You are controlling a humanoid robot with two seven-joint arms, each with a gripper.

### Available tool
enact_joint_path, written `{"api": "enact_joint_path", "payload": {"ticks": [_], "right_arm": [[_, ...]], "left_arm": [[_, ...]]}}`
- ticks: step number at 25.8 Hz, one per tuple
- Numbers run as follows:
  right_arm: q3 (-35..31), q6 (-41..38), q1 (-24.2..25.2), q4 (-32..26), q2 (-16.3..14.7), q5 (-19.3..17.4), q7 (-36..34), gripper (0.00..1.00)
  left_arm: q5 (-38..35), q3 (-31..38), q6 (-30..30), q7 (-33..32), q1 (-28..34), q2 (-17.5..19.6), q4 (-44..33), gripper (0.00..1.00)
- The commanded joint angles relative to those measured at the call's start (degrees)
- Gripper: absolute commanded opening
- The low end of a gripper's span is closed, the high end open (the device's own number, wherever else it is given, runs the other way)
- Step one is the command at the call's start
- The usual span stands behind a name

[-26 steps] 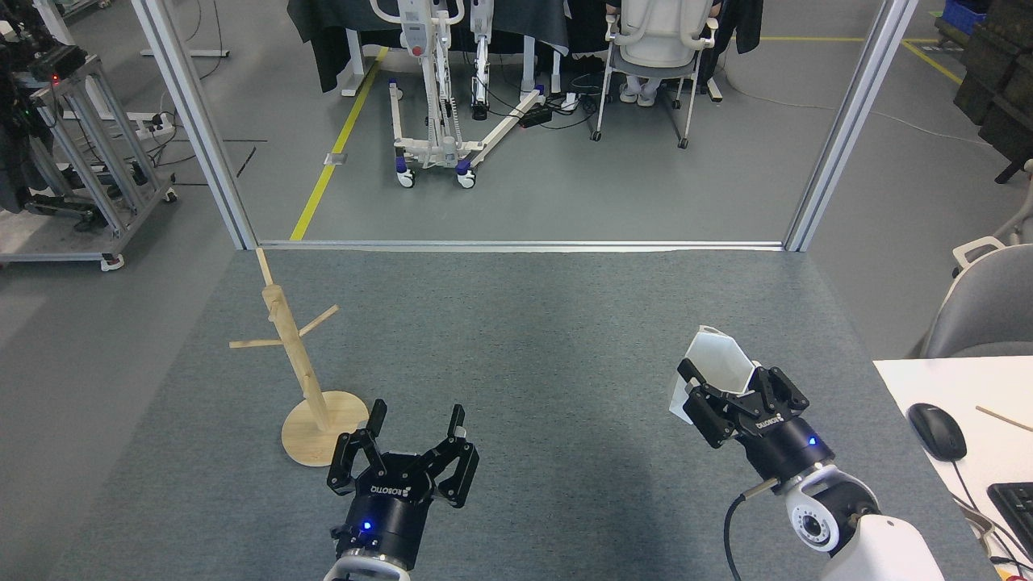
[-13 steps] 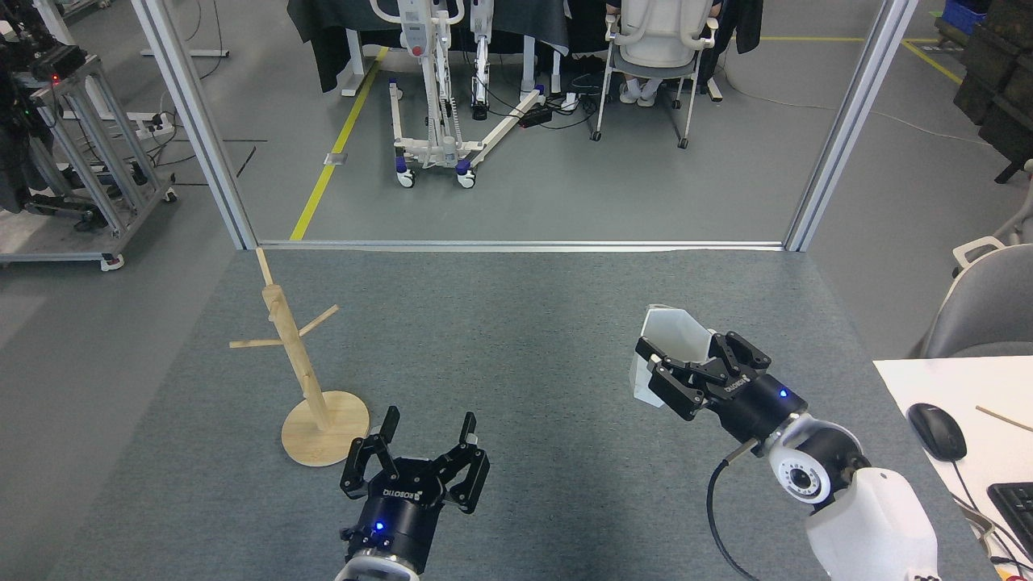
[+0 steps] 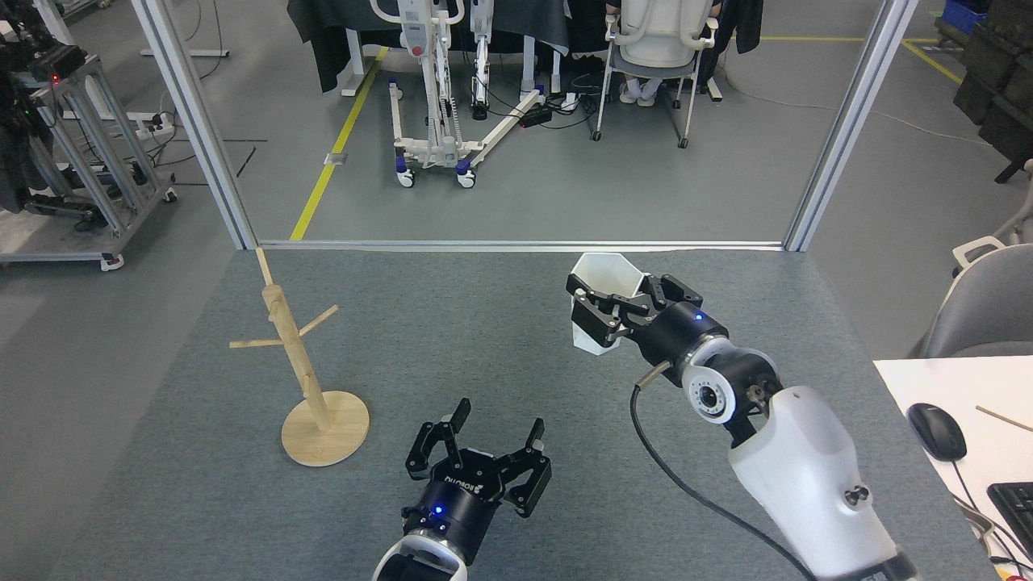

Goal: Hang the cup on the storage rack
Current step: 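Carry the cup with the right gripper toward the left gripper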

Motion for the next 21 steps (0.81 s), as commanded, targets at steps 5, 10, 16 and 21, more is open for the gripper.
{"api": "enact_joint_path", "payload": {"ticks": [5,10,16,21], "right_arm": [[8.0,15.3,-4.2,-1.3,3.8,-1.2,0.3,0.00],[11.4,21.1,-4.2,-2.0,5.8,-1.2,0.5,0.00],[12.9,24.3,-3.8,-2.9,6.9,-1.2,0.5,0.00],[12.9,25.8,-3.6,-2.8,6.7,-1.2,0.5,0.00]], "left_arm": [[0.2,-0.3,-5.4,-0.8,-3.8,-0.3,3.5,0.99],[0.2,-0.3,-9.0,-0.9,-5.6,-0.3,5.9,0.99],[0.2,0.1,-6.7,-0.9,-6.8,-0.4,5.9,0.98],[2.1,0.2,4.7,-3.9,-7.1,-0.3,4.8,0.98]]}}
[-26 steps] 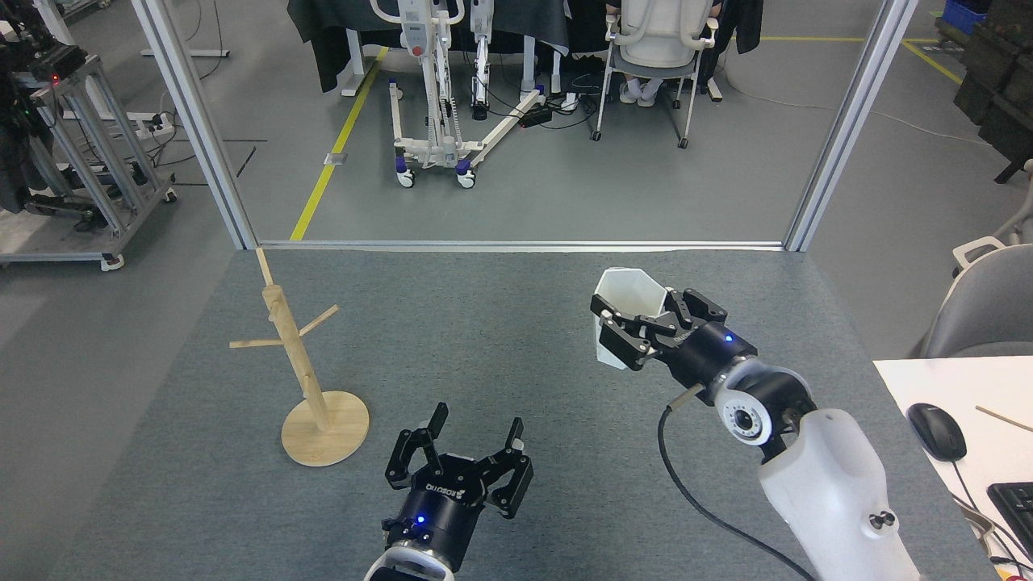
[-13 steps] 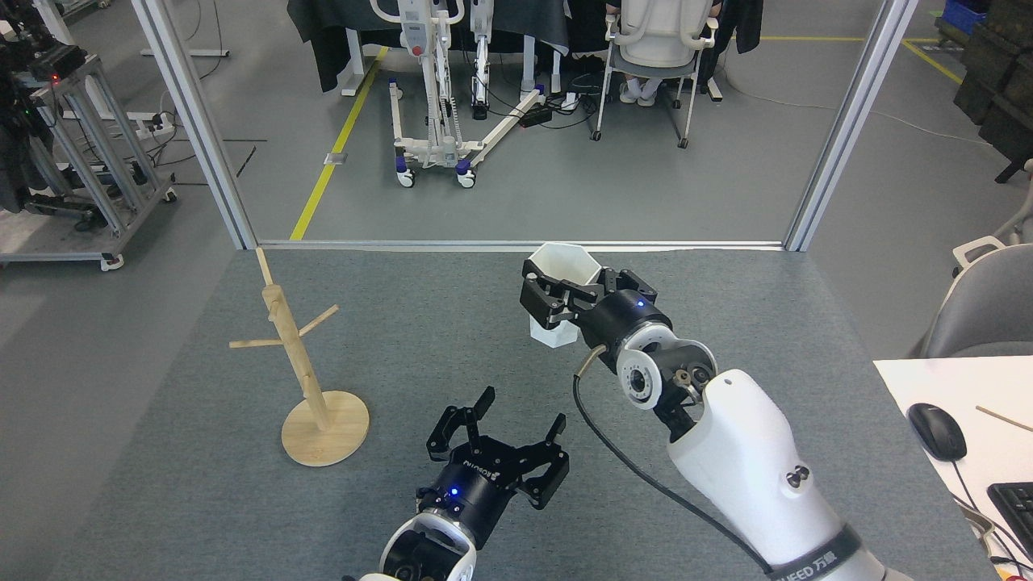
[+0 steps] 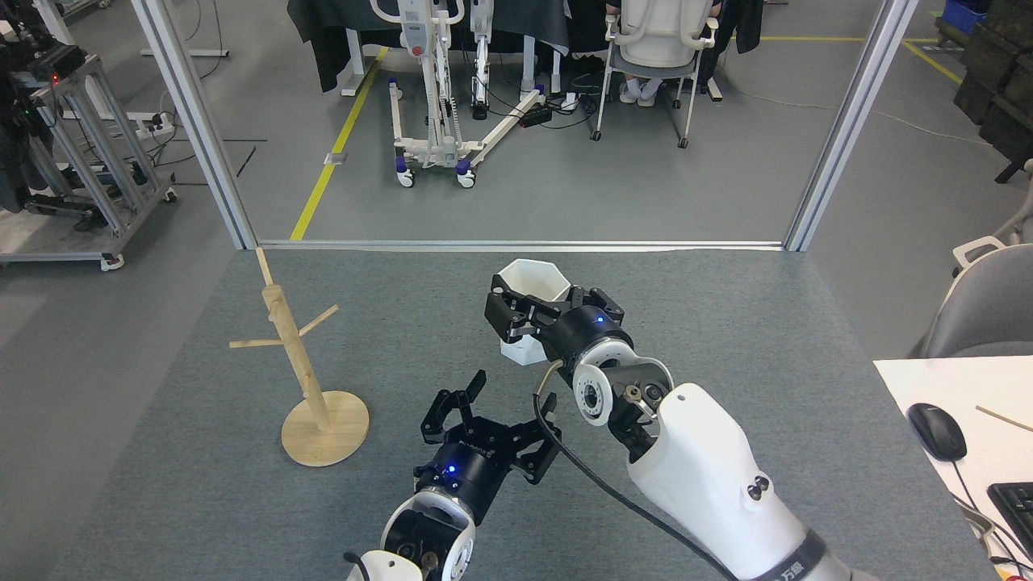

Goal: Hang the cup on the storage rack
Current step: 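Carry the cup with the right gripper toward the left gripper, then grasp the cup's lower side with the left gripper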

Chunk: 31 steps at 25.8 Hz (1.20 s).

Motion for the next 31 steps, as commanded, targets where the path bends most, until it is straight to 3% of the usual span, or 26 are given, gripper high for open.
{"api": "enact_joint_path", "payload": {"ticks": [1,25,31], "right_arm": [[0.1,1.1,0.2,0.0,-0.1,0.1,-0.1,0.00],[0.1,2.5,2.1,-0.1,1.6,0.6,-0.4,0.00],[0.1,2.5,2.8,-1.5,3.5,2.1,-0.4,0.00]], "left_arm": [[1.8,0.1,5.6,-1.3,-0.1,0.1,-0.6,0.98],[4.0,-4.5,9.2,-3.3,-5.2,-0.3,2.0,0.98],[5.1,-5.3,9.6,-3.4,-7.0,-0.3,5.3,0.98]]}}
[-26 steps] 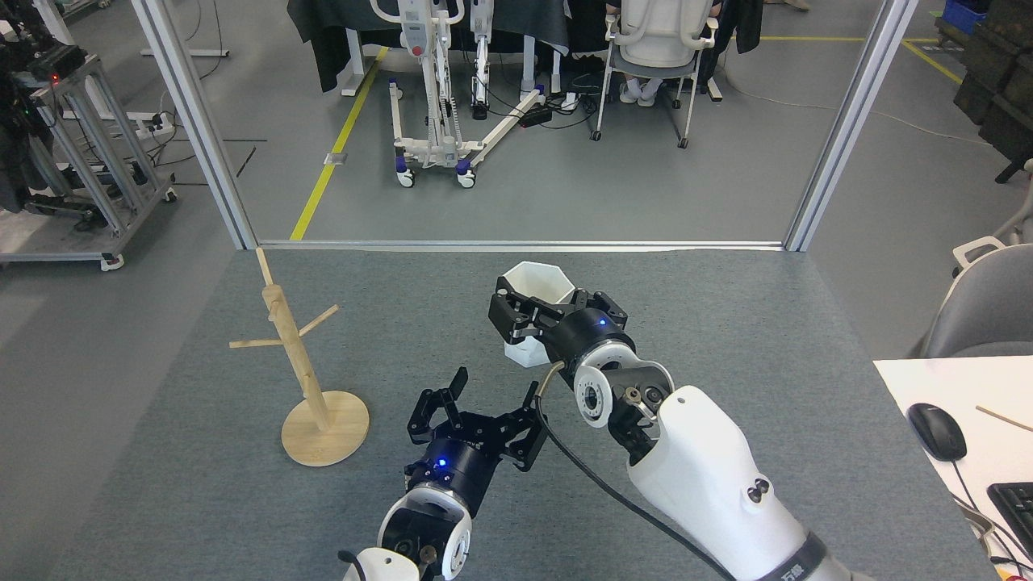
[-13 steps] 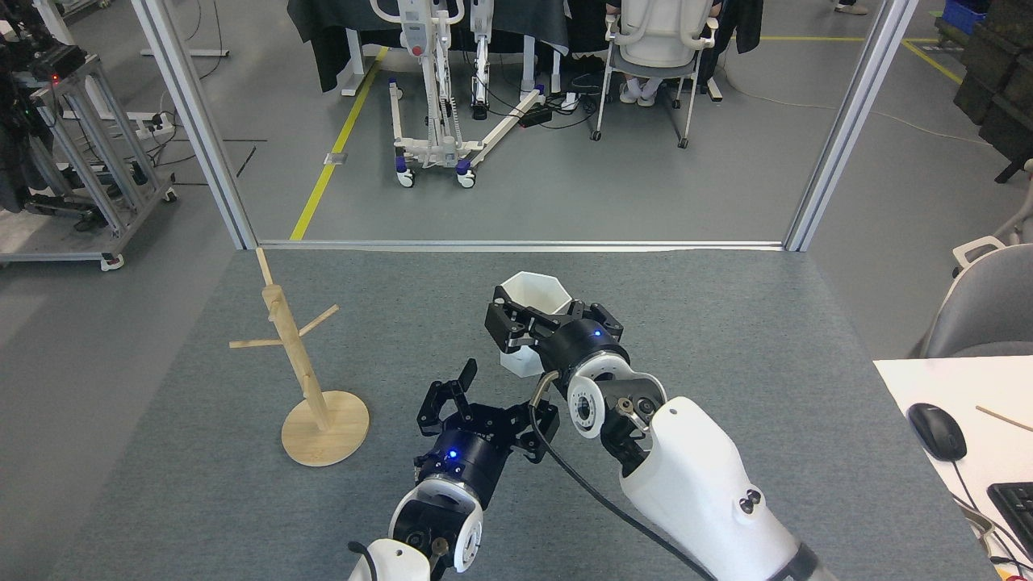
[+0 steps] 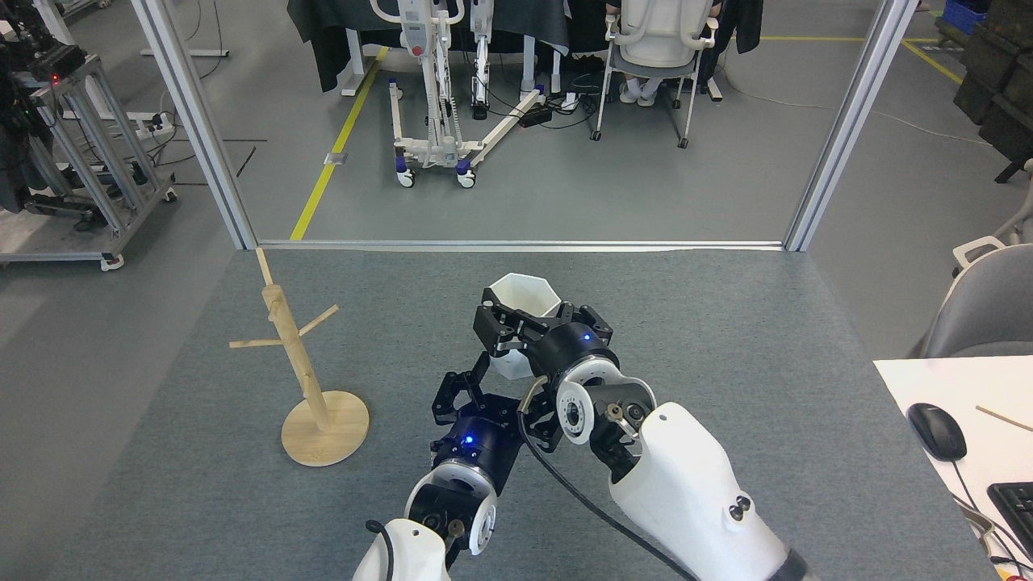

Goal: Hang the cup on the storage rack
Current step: 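Grasp the cup's lower side with the left gripper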

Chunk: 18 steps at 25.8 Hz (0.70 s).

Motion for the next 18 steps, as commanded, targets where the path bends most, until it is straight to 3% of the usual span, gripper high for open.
{"api": "enact_joint_path", "payload": {"ticks": [1,14,18], "right_arm": [[0.1,-0.1,0.5,-0.9,0.9,0.7,0.0,0.00],[1.1,0.6,3.2,-3.4,1.6,2.6,0.0,0.00],[1.1,0.6,3.2,-3.4,1.6,2.6,0.0,0.00]], "left_arm": [[0.7,-0.4,-0.1,-0.1,-1.9,-0.1,3.0,0.98],[3.7,-0.2,0.0,-0.4,-7.0,-0.1,8.6,0.97],[4.3,0.0,1.7,-0.6,-7.0,-0.1,9.0,0.87]]}}
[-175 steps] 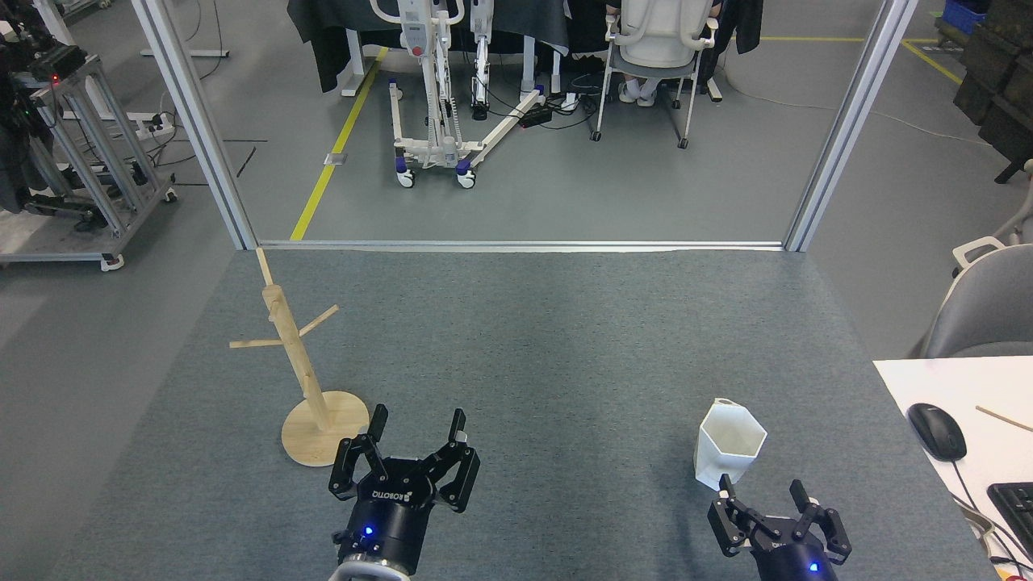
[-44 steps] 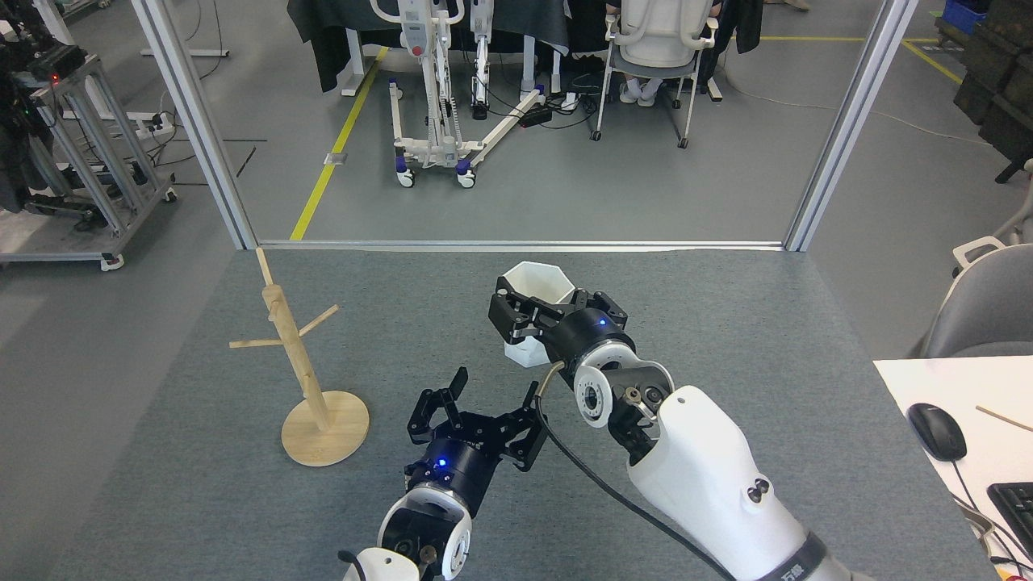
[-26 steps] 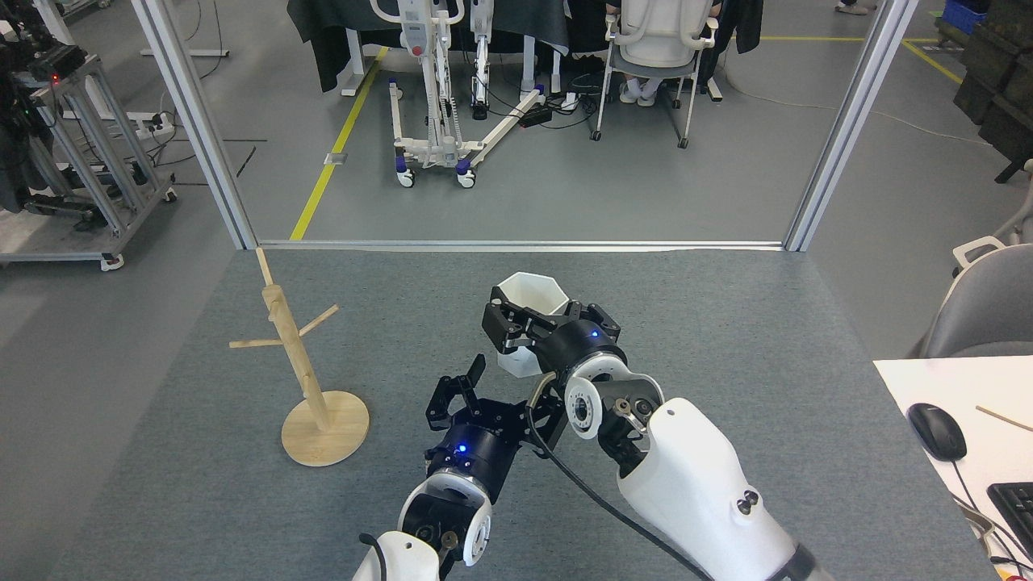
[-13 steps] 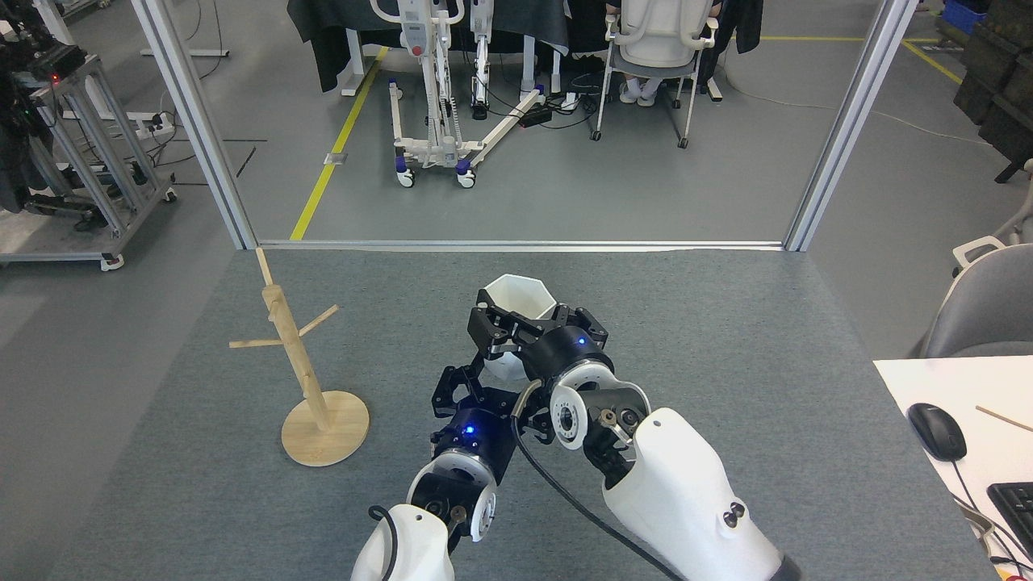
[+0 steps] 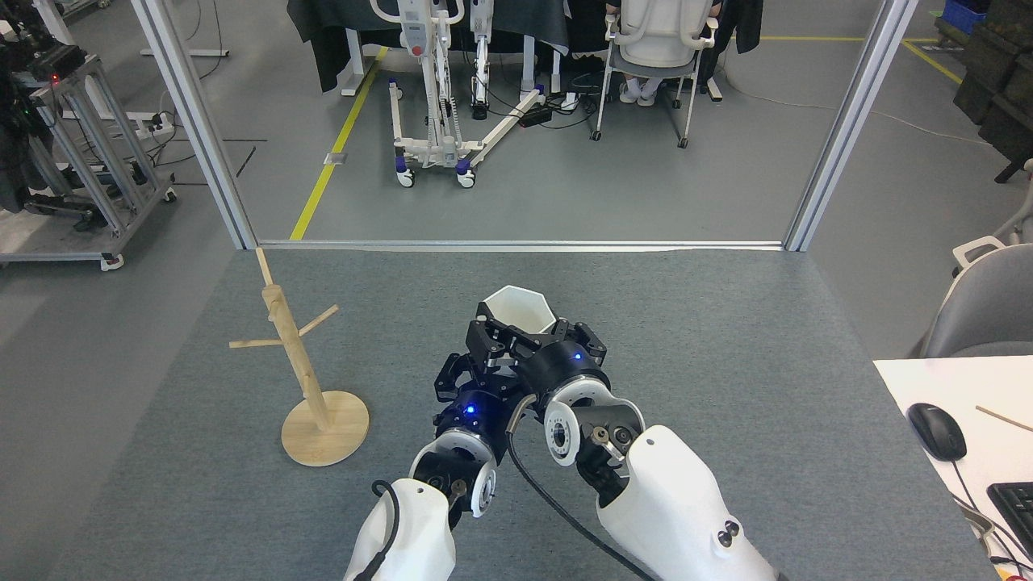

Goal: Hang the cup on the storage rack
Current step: 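Grasp the cup's lower side with the left gripper, then open the right gripper, release the cup, and withdraw it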

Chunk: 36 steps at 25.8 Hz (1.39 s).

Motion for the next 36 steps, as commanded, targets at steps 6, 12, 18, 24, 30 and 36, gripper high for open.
{"api": "enact_joint_path", "payload": {"ticks": [6,12,18,24,30,36], "right_arm": [[0.4,-2.6,0.0,-1.0,0.0,0.0,0.1,0.00],[0.4,-2.7,0.0,-1.0,0.0,0.0,0.1,0.00],[0.4,-2.8,0.0,-1.0,0.0,-0.1,-0.1,0.38],[0.1,-2.7,0.0,-1.4,-0.2,-0.1,-0.4,0.98],[0.1,-3.1,0.1,-1.4,-0.2,-0.1,-0.4,0.98],[0.2,-3.2,0.1,-1.4,-0.3,-0.1,-0.4,0.98]], "left_arm": [[0.4,0.0,0.9,0.4,-0.1,0.1,0.2,0.45],[0.4,-0.3,0.2,0.6,-0.1,0.1,0.4,0.27],[0.4,-0.4,-0.3,2.6,0.2,0.1,-0.5,0.23],[0.3,-0.4,-2.2,5.7,1.3,0.3,-1.2,0.15],[0.4,-0.1,-3.7,6.9,1.3,0.3,-1.6,0.10],[0.4,-0.3,-4.4,7.1,1.4,0.3,-2.4,0.10]]}}
